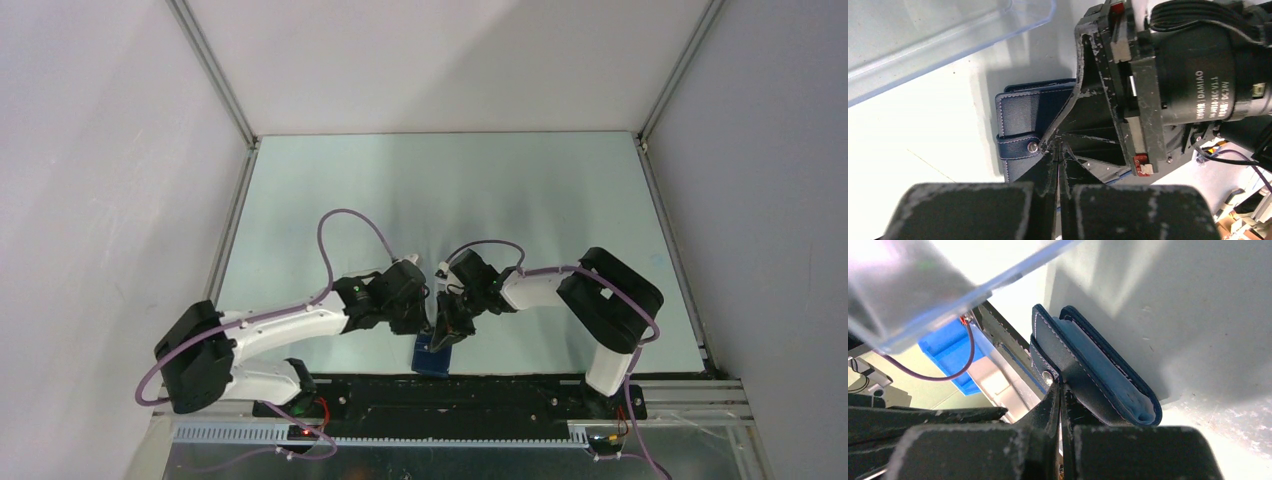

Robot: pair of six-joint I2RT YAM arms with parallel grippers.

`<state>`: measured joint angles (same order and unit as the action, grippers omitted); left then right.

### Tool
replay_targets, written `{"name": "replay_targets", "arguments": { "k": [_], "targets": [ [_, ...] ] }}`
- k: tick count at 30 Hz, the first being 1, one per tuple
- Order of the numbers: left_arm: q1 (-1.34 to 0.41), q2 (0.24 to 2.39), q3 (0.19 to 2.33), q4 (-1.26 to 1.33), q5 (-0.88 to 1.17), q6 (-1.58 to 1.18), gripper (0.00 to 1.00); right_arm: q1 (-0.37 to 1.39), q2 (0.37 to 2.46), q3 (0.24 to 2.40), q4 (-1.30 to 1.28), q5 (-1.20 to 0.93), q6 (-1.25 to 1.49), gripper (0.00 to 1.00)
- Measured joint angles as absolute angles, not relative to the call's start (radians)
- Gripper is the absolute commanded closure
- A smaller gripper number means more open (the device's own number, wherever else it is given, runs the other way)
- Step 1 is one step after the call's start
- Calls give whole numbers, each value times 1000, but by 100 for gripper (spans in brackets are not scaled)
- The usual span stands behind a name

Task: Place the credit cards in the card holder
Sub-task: Close the card holder at the corner of the board.

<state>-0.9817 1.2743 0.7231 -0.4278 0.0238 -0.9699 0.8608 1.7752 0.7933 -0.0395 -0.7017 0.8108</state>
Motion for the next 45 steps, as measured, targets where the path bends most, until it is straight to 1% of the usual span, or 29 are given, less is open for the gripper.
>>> {"name": "replay_targets", "arguments": {
  "k": [15,45],
  "targets": [
    [-1005,1361,699,-432,37,-978,100,861,1781,796,-37,-707,811,100],
    [-1050,1368,704,-487,28,-981,100,862,1799,800,-24,-733,811,100]
  ]
}}
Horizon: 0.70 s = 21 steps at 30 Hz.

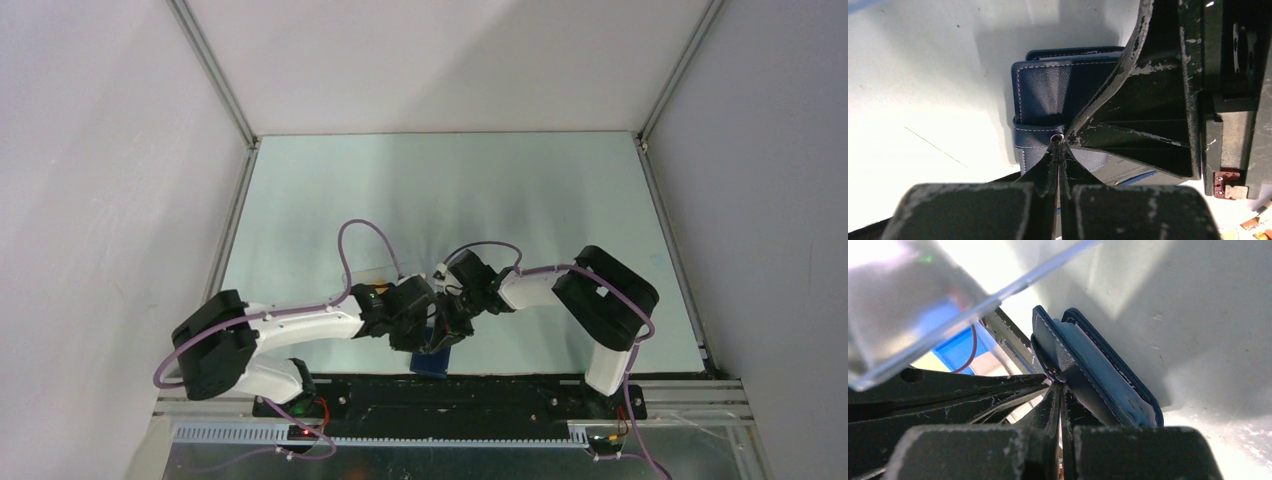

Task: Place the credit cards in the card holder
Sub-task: Close the card holder at the corner of the board.

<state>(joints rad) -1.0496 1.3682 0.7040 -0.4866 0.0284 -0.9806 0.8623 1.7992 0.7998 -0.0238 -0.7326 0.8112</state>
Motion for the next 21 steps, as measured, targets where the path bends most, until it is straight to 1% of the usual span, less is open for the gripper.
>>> {"name": "replay_targets", "arguments": {
  "k": [6,15,21],
  "targets": [
    [-1071,1407,717,-500,30,-995,100,863,1806,801,-21,-744,811,100],
    [-1071,1412,719,-506,28,-1028,100,863,1808,802,-21,-747,811,100],
    [-1063,1357,718,-516,0,-1027,100,863,1811,804,-20,-750,811,100]
  ]
}}
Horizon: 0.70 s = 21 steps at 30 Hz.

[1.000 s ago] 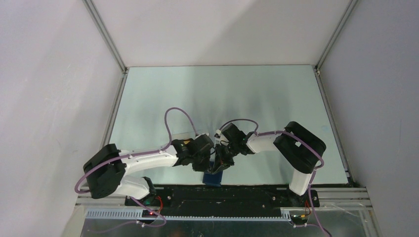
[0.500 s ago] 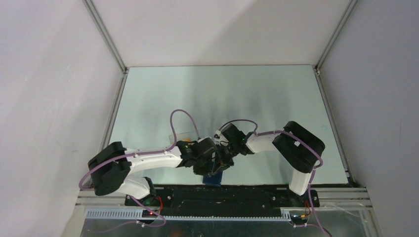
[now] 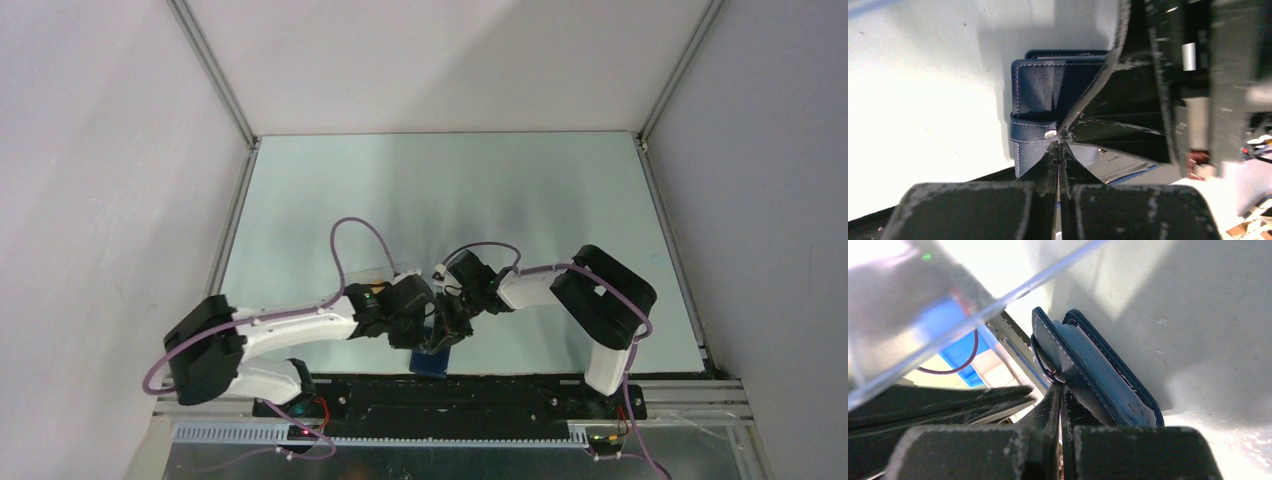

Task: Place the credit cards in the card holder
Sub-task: Close the card holder at the corner of the board.

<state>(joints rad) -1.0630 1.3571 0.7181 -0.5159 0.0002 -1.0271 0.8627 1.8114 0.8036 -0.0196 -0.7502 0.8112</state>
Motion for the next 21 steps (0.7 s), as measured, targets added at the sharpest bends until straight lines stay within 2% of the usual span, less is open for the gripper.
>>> {"name": "replay_targets", "arguments": {
  "k": [7,21],
  "targets": [
    [-1003,1236,718,-508,-18,-1020,100,866,1818,808,-16,-756,811,100],
    [-999,1343,718,-510,-11,-1009,100,867,1820,808,-13,-758,812,100]
  ]
}}
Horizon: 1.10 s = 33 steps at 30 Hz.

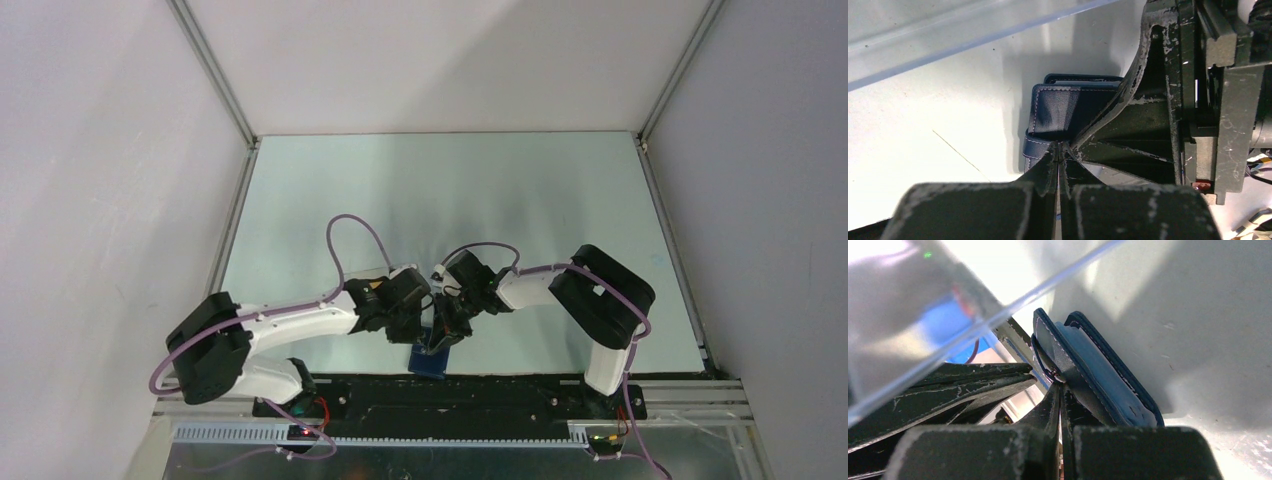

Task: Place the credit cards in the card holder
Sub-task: Close the card holder at the corner of the board.

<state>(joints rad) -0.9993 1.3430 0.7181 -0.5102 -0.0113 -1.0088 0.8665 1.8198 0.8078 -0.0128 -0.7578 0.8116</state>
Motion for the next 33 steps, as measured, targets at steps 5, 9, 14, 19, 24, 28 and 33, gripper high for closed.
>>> {"name": "replay_targets", "arguments": {
  "k": [5,9,14,19,24,28,33],
  "targets": [
    [-1007,1351,718,-511,-6,-1009,100,867,1820,808,-12,-758,812,100],
    [-1016,1351,718,-511,-2,-1009,100,867,1821,808,-12,-759,811,100],
    [-1020,1356,718,-510,2,-1007,100,867,1822,808,-10,-760,812,100],
    [-1021,1379,718,-507,4,-1001,100,867,1823,808,-9,-762,811,100],
    [-1022,1393,723,-501,2,-997,100,867,1823,809,-9,-763,812,100],
    [-1023,1414,731,-492,-2,-994,100,867,1823,808,-9,-764,811,100],
    [-1041,1422,738,-496,-25,-994,100,867,1823,808,-9,-764,811,100]
  ]
}}
